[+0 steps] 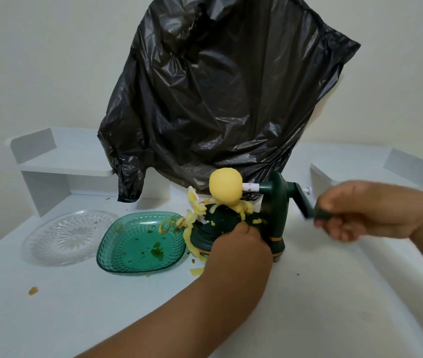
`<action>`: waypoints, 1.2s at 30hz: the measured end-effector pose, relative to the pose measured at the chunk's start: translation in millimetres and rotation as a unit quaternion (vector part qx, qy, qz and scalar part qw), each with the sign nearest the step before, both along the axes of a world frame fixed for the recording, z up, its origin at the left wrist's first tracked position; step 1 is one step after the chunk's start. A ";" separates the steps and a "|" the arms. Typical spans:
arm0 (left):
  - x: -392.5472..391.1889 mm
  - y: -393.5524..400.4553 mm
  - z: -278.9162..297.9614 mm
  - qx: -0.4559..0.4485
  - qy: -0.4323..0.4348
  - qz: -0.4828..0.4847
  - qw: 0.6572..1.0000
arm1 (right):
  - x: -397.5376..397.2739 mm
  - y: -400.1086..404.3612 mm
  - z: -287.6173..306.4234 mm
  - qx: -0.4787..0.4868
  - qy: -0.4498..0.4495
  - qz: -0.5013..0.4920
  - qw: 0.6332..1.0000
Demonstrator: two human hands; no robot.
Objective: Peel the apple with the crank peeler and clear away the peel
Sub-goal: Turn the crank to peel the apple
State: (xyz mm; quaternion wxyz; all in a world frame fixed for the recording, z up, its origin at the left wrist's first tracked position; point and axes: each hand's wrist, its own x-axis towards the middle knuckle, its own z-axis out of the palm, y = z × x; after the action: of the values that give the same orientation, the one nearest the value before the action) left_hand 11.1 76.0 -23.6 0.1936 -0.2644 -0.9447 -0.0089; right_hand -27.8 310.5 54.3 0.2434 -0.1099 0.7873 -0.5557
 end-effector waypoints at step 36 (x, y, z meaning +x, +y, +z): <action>-0.1 -58.0 66.0 0.328 0.146 -0.049 0.932 | 6.2 -128.7 -79.6 0.063 0.473 -0.446 0.757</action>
State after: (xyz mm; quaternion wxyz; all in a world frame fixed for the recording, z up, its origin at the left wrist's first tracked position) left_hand 11.0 18.0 42.4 0.4046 -0.2309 -0.8362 -0.2894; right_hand -21.6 181.8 -25.4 -0.4292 0.0203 0.7951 -0.4280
